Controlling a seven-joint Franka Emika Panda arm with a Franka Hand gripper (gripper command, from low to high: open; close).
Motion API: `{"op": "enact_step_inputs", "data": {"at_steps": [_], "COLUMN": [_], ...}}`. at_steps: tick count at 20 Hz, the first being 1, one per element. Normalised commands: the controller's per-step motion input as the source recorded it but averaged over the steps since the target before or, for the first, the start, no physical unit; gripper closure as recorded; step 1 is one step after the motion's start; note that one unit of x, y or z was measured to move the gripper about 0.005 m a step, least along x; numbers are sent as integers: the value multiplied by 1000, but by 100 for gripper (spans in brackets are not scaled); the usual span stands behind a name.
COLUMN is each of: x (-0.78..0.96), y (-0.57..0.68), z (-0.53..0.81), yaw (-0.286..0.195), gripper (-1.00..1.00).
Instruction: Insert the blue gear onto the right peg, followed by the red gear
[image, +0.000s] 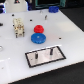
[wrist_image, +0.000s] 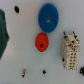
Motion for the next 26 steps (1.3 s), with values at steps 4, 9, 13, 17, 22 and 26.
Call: {"op": "enact_step_inputs", "data": {"at_steps": [4,9,13,17,22,26], "x": [-438,-336,-206,-195,-144,-182], "y": [68,18,-9,-11,-35,-32], "z": [-401,-450,-451,-476,-510,-452], "yaw": [0,0,0,0,0,0], "gripper": [-100,-100,-100,-100,-100,-100]}}
